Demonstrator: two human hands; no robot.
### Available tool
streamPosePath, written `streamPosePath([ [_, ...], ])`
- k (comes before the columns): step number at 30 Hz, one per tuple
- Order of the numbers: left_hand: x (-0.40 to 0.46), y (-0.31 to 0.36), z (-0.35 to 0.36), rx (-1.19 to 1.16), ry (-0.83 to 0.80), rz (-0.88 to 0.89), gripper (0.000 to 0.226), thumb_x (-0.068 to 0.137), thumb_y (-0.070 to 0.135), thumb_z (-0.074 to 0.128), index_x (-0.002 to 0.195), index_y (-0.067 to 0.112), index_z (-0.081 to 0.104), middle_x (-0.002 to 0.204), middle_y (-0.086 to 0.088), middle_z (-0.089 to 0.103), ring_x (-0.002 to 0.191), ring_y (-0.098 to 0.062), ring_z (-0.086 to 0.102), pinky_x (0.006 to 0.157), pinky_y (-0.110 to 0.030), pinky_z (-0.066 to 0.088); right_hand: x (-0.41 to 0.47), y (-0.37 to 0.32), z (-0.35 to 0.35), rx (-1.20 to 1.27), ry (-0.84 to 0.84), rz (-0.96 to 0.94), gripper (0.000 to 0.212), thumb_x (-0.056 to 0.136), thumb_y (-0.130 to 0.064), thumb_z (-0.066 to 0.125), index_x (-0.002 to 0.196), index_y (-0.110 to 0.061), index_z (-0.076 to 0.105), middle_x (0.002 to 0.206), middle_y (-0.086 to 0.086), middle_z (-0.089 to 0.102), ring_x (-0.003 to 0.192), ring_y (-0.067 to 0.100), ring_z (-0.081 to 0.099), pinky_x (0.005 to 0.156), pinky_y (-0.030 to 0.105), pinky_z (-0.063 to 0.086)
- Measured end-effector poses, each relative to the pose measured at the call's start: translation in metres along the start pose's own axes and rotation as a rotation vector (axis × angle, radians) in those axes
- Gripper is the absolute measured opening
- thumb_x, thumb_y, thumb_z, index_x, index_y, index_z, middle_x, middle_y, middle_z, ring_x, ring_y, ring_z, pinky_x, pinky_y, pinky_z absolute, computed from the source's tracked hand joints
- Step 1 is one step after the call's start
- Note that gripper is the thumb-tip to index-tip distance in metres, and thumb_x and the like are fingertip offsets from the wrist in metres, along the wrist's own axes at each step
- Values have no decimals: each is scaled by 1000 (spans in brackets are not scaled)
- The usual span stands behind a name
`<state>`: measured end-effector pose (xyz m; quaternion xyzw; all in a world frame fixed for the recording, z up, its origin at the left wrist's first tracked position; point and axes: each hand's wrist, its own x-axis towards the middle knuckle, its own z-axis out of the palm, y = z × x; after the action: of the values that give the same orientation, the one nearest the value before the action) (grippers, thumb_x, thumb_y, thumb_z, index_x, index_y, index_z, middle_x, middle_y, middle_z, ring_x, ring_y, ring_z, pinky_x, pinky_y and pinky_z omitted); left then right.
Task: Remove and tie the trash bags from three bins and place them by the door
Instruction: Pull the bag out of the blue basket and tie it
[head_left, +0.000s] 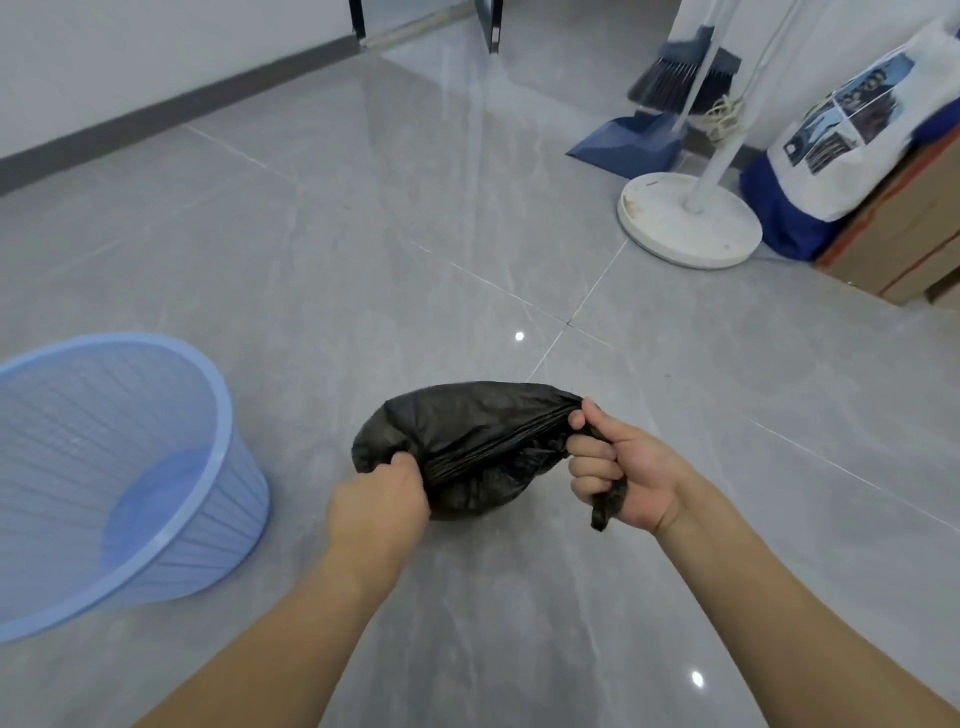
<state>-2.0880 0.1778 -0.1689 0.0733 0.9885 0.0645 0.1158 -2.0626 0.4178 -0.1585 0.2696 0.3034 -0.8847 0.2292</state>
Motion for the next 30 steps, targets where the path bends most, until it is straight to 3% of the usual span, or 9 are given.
streamPosePath([
  [6,-2,5,-3,347,-135,141,21,93,7,43,108,13,56,107,-4,68,97,-26,67,67,-31,46,9,1,-7,258,-93,-60,24,72,-16,78,73,-13,54,47,-7,33,40,7,15,38,21,18],
  [9,-12,17,-11,361,-212,190,24,91,4,45,100,17,64,103,-2,70,94,-23,67,60,-28,40,13,3,1,313,-159,-167,22,62,-8,75,77,-10,60,57,-6,44,35,8,29,38,21,20],
  [11,-24,24,-21,316,-100,310,13,87,8,53,84,20,57,86,-1,70,76,-22,66,45,-26,24,13,-6,4,303,-133,-249,18,65,-11,70,80,-11,62,63,-4,54,36,8,33,38,20,22],
  [14,-33,25,-43,299,21,491,48,59,15,80,64,20,33,40,2,43,33,-18,37,47,-23,-2,5,-25,4,254,-68,-349,19,70,-17,68,88,-15,62,75,-2,68,38,7,37,36,18,24],
  [17,-39,28,-50,338,-25,551,19,87,12,50,77,18,36,58,0,30,40,-16,28,43,-25,13,-5,-31,10,167,-40,-432,17,87,-24,52,99,-17,62,105,1,73,41,5,39,38,16,23],
  [20,-44,33,-54,307,33,597,22,90,11,31,70,18,33,77,-2,23,49,-17,32,46,-28,19,-7,-22,22,50,-53,-471,28,97,-27,42,120,-19,56,131,3,63,42,5,38,38,16,24],
  [22,-43,26,-55,203,86,541,17,85,15,37,81,21,22,73,0,29,49,-15,29,45,-28,17,-3,-13,29,-13,-65,-466,30,100,-24,40,128,-24,50,134,6,61,42,6,36,41,18,19],
  [25,-32,5,-56,84,138,601,53,58,7,56,82,25,12,59,8,27,46,-14,24,44,-26,16,3,2,34,-133,-95,-428,35,100,-15,39,131,-29,44,134,9,61,39,6,33,43,22,13],
  [30,-19,-29,-55,55,123,664,18,73,12,52,81,25,41,64,9,42,50,-16,42,42,-29,32,20,36,39,-436,-78,-297,72,96,4,35,148,-44,20,135,0,61,39,8,27,40,22,16],
])
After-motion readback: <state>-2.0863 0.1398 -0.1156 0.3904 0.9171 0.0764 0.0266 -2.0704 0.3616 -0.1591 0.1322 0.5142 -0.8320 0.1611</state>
